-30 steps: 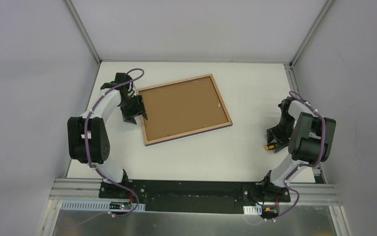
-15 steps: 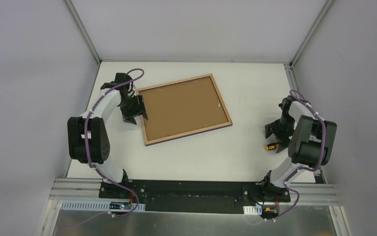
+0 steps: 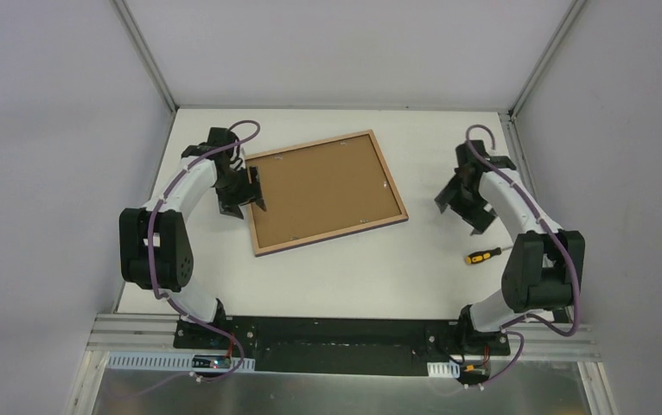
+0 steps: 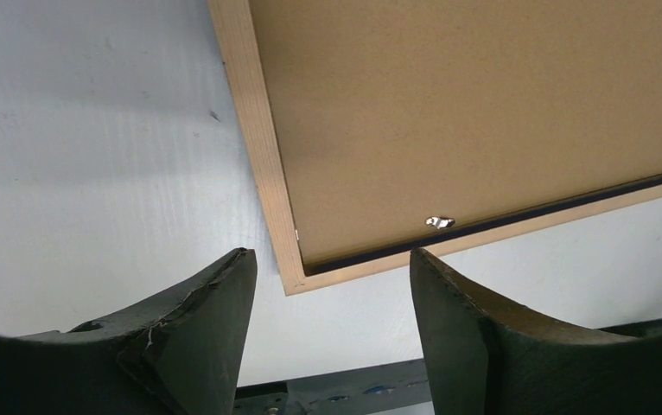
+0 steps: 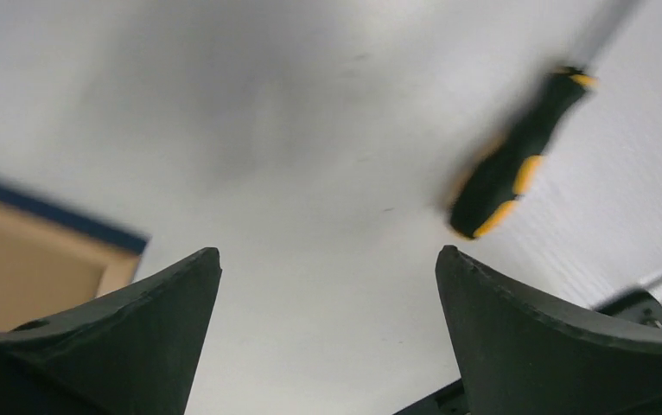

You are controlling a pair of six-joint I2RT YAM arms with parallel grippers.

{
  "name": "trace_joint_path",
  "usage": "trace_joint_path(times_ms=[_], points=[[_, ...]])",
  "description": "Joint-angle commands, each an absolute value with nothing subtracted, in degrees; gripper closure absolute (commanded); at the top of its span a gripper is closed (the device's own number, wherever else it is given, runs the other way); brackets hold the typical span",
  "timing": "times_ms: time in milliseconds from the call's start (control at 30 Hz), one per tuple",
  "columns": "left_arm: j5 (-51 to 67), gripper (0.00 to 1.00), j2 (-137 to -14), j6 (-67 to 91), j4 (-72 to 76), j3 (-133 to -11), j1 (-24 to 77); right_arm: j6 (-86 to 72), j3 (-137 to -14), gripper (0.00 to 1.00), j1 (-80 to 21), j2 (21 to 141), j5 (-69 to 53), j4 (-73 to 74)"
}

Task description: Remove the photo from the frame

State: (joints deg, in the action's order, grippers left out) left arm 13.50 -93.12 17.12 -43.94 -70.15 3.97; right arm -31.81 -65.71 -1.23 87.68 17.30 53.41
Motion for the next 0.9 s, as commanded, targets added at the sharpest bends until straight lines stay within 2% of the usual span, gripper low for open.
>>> trace_joint_path(times_ms=[0,133,200,433,600,700,767,867], points=[[15.07,0.34,-90.28,15.9,-45.23,-72.42,6.64,-22.99,-70.04,0.01,-11.91,87.11,5.87,46.74],[16.56,0.33,-89.87,13.46,-45.17,-73.45,10.79,-22.38,-69.96,0.01,-18.3,88.85,-10.4,40.19],[17.01,0.33,-89.34,13.79,-44.78,-72.99,12.36,-18.55,-69.33,0.01,-23.57,88.09,-14.33,36.34],[15.85,0.34,-86.53,17.01,-42.36,-69.49,12.54,-3.2,-75.16,0.01,-42.59,93.39,-9.27,36.11],[16.28,0.31,-85.62,18.74,-42.36,-69.21,9.68,12.44,-76.27,0.01,-55.08,97.9,7.58,31.44],[19.55,0.32,-85.98,20.49,-42.41,-68.43,7.49,6.85,-85.94,0.01,-54.71,104.99,13.63,39.49],[21.38,0.31,-85.98,20.02,-42.39,-67.94,7.32,-1.48,-91.22,0.01,-51.06,108.4,11.1,44.72],[23.13,0.31,-86.1,19.16,-42.37,-67.74,7.38,-12.89,-88.69,0.01,-45.83,106.55,7.08,43.15]])
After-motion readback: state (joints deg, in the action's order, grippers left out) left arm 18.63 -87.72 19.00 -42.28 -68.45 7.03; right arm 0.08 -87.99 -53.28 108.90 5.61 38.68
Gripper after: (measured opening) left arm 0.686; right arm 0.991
